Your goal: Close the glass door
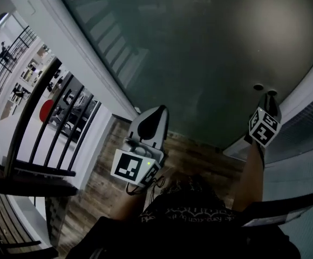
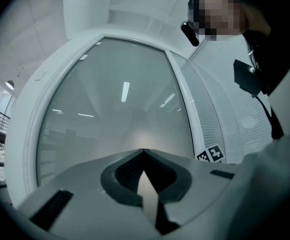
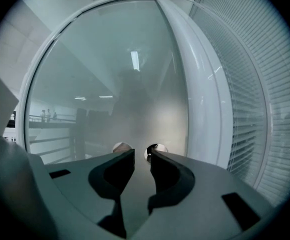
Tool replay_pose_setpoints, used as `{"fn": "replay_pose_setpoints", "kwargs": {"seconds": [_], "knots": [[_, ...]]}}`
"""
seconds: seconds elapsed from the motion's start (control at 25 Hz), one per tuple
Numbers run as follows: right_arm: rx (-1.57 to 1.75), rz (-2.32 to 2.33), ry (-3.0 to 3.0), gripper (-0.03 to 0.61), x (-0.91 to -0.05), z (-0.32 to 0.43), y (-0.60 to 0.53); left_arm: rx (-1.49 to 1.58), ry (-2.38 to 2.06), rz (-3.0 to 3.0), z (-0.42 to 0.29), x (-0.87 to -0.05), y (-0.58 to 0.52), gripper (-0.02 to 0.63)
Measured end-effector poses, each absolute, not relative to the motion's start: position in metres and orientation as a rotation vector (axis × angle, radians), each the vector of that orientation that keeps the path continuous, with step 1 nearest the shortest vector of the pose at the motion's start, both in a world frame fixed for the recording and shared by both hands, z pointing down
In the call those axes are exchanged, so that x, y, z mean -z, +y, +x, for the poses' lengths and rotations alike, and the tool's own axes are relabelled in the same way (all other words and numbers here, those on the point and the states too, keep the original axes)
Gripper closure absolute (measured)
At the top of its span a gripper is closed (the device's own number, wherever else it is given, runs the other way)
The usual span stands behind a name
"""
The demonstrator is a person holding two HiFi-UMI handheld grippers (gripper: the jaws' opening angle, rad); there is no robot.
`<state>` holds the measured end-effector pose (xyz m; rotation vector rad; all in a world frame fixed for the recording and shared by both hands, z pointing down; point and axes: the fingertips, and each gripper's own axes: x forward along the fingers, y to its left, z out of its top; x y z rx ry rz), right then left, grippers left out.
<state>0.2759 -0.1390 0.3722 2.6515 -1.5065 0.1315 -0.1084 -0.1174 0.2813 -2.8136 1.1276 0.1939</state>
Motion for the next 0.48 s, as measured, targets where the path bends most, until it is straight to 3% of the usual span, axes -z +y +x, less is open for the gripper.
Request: {"fn": "replay_pose_setpoints", "kwargs": {"seconds": [0.16, 0.48], "knots": [[-0.017, 2.627, -1.584, 0.482, -0.345, 0.252, -0.105, -0.222, 1.103, -2.841, -0.114, -0.285, -0.110, 0.612], [0.268, 2.529, -1.783, 0.560, -0.292, 0.186, -0.046, -0.274, 1.025, -2.855, -0.111, -0.282, -0.086, 0.612]]}}
